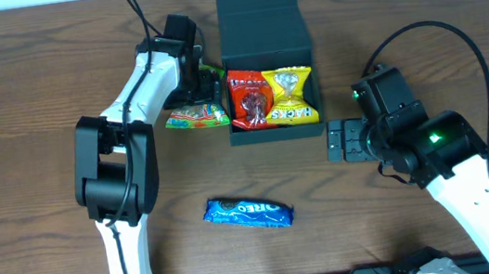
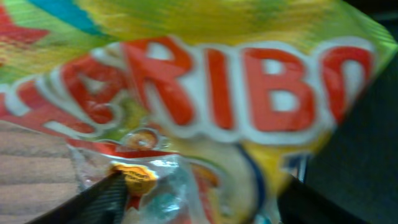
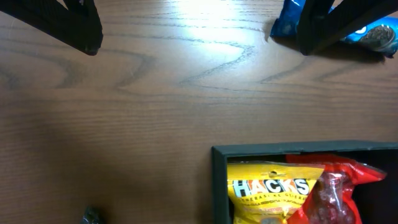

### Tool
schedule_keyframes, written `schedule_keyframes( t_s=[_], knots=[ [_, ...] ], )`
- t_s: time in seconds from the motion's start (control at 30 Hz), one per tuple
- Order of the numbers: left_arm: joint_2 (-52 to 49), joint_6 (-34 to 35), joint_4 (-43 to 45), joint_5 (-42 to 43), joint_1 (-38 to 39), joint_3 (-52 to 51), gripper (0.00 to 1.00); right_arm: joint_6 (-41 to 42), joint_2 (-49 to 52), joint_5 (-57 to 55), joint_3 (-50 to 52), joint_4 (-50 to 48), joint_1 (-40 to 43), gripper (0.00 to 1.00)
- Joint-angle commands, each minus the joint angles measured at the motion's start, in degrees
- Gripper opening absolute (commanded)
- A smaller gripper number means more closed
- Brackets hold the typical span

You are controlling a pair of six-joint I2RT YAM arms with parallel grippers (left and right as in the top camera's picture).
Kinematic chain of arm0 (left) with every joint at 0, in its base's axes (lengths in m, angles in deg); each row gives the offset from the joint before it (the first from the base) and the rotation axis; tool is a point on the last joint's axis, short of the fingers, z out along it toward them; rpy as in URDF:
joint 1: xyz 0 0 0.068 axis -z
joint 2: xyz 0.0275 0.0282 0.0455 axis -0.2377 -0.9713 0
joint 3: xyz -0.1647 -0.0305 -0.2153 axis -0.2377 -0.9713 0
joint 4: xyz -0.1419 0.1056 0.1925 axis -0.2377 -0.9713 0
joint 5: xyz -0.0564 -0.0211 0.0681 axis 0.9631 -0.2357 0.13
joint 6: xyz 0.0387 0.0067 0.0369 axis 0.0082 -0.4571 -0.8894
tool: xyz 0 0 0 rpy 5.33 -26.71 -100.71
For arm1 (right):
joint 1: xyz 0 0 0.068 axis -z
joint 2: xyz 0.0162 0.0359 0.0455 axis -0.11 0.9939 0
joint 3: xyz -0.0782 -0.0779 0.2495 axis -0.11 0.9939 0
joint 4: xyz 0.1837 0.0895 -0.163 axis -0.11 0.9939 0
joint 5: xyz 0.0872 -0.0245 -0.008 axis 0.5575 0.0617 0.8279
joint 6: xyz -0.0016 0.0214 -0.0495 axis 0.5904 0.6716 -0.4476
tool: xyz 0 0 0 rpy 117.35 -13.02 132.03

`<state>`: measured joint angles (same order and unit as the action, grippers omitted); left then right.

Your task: Pack container

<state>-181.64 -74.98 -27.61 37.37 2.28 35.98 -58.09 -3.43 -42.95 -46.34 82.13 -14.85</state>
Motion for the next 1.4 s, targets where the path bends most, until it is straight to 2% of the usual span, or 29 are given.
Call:
schedule_keyframes(
  t_s=[0.0, 0.03, 0.1, 0.27, 0.47, 0.93, 1.37],
  knots=[
    [-2.1, -0.4, -0.3, 0.9, 0.1, -0.3, 0.62, -0.6, -0.5, 0.2, 0.2, -0.3, 0.2, 0.99],
    [-2.1, -0.4, -0.3, 0.9, 0.1, -0.3, 0.57, -0.6, -0.5, 0.2, 0.2, -0.3, 0.2, 0.99],
    [-2.1, -0.4, -0.3, 0.9, 0.1, -0.3, 0.55, -0.6, -0.5, 0.2, 0.2, -0.3, 0.2, 0.99],
    [-2.1, -0.4, -1.0, 0.9, 0.1, -0.3, 0.28, -0.5, -0.5, 0.2, 0.2, -0.3, 0.2, 0.99],
    [-2.1, -0.4, -1.5, 0.9, 0.1, -0.3, 0.06, -0.5, -0.5, 0.2, 0.2, -0.3, 0.2, 0.99],
    [-0.6, -0.4, -3.2, 4.0, 0.1, -0.3, 0.06, -0.5, -0.5, 0.2, 0.2, -0.3, 0.2, 0.99],
    [12.8, -0.2, -4.8, 4.0, 0.1, -0.3, 0.06, -0.5, -0.5, 0.2, 0.2, -0.3, 0.2, 0.99]
  ],
)
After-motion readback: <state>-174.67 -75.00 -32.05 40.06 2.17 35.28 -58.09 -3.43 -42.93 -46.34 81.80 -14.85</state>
